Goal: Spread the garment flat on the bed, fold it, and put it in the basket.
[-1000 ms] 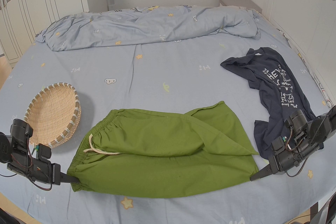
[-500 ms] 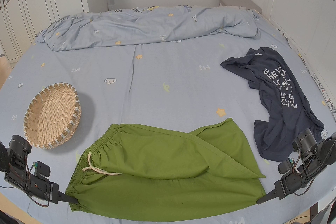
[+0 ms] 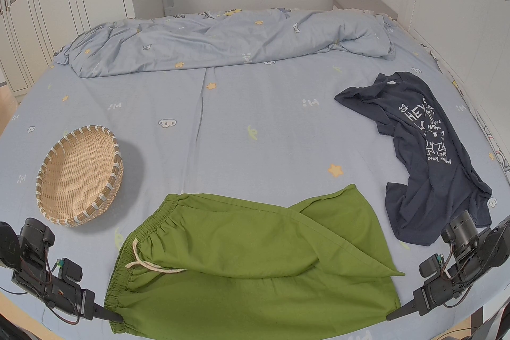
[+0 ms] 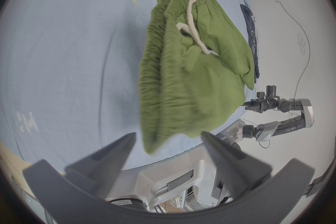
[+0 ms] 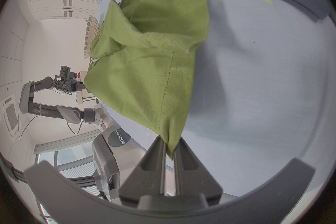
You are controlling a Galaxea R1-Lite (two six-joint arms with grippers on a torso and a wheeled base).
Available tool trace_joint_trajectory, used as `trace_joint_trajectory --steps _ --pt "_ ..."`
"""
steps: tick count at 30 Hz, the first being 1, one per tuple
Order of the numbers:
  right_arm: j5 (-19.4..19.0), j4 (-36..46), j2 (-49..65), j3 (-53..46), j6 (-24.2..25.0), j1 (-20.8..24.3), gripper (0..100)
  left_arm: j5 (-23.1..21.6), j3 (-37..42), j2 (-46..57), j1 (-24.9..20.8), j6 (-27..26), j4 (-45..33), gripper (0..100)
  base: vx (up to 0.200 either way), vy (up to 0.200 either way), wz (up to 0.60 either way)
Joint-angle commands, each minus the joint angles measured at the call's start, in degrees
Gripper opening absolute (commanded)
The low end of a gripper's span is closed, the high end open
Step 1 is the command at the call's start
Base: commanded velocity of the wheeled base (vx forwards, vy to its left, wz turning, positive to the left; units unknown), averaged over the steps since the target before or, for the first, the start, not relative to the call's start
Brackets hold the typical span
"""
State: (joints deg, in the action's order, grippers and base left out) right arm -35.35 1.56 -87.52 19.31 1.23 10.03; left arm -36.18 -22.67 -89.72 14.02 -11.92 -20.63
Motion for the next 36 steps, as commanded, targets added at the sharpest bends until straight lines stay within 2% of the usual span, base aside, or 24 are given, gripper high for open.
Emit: trace_joint_trajectory --steps 1,5,6,14,21,25,28,29,31,32,34,35,36 --pt "-0.07 -1.03 -2.4 -0.85 0.0 0.25 0 -0.03 0.09 -1.24 0.13 -0.03 0.15 0 0.0 0.0 0.0" --pt "-0.07 -1.82 -3.89 -1.12 -0.09 0.34 0 -0.03 0.09 -1.42 -0.04 -0.03 0.15 0 0.0 0.0 0.0" --pt "-0.07 -2.09 -4.15 -1.12 0.0 0.43 100 -0.03 0.09 -1.6 -0.04 0.06 0.15 100 0.0 0.0 0.0" --pt "-0.07 -3.32 -4.24 -1.91 0.18 1.39 100 -0.03 0.0 -1.24 -0.13 0.06 0.15 100 0.0 0.0 0.0" --pt "0.11 -3.32 -0.81 -1.56 0.35 0.51 100 -0.12 -0.53 1.74 3.73 0.06 0.15 100 0.0 0.0 0.0" --pt "2.39 -2.62 6.31 1.26 0.61 -1.51 100 -0.38 -4.04 6.05 6.99 0.32 -0.03 100 0.0 0.0 0.0" --pt "3.54 -2.0 8.33 2.66 0.61 -1.86 100 -0.38 -5.98 7.11 7.69 0.58 -0.38 100 0.0 0.0 0.0" --pt "5.73 0.81 12.28 6.44 0.44 -2.3 100 -0.38 -10.72 9.3 7.87 2.87 -0.82 100 0.0 0.0 0.0" --pt "5.91 3.54 14.48 9.52 0.44 -2.39 100 -0.03 -13.71 10.18 6.81 6.03 -0.82 100 0.0 0.0 0.0" --pt "5.91 5.73 15.53 12.33 0.44 -2.39 100 0.23 -16.17 10.45 4.97 8.76 -0.82 100 0.0 0.0 0.0" --pt "6.0 7.49 15.97 14.62 0.35 -2.39 100 0.76 -18.11 10.36 3.3 10.96 -0.82 100 0.0 0.0 0.0" --pt "6.0 10.04 16.24 18.66 0.26 -2.3 100 2.87 -21.53 10.01 0.57 14.73 -0.73 100 0.0 0.0 0.0" --pt "6.0 10.83 16.15 20.59 0.26 -2.3 100 4.01 -23.2 9.65 -0.75 16.32 -0.47 100 0.0 0.0 0.0"
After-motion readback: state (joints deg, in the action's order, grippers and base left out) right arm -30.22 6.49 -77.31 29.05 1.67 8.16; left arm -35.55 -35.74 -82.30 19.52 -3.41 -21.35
